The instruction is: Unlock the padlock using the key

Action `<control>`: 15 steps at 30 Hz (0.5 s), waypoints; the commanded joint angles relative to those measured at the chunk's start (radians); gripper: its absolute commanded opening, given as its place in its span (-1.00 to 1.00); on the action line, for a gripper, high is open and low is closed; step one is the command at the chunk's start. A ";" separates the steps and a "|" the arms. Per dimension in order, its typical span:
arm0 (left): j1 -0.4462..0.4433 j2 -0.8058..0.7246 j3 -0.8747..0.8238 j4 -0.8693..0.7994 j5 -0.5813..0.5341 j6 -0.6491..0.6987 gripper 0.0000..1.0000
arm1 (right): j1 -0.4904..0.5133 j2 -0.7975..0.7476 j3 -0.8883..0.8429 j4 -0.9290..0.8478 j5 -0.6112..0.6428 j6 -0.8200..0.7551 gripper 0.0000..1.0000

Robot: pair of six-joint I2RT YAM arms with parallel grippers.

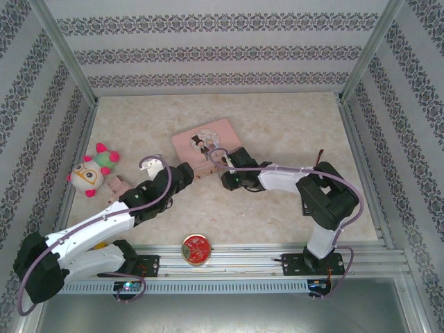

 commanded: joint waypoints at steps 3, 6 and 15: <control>0.003 0.103 0.142 -0.089 0.012 0.097 0.99 | 0.007 -0.074 -0.078 -0.026 0.008 0.110 -1.00; -0.012 0.177 0.184 -0.091 0.013 0.106 0.99 | 0.008 -0.109 -0.117 -0.020 -0.011 0.149 -1.00; -0.058 0.384 0.300 -0.021 -0.008 0.140 0.99 | 0.014 -0.203 -0.230 0.021 -0.075 0.286 -1.00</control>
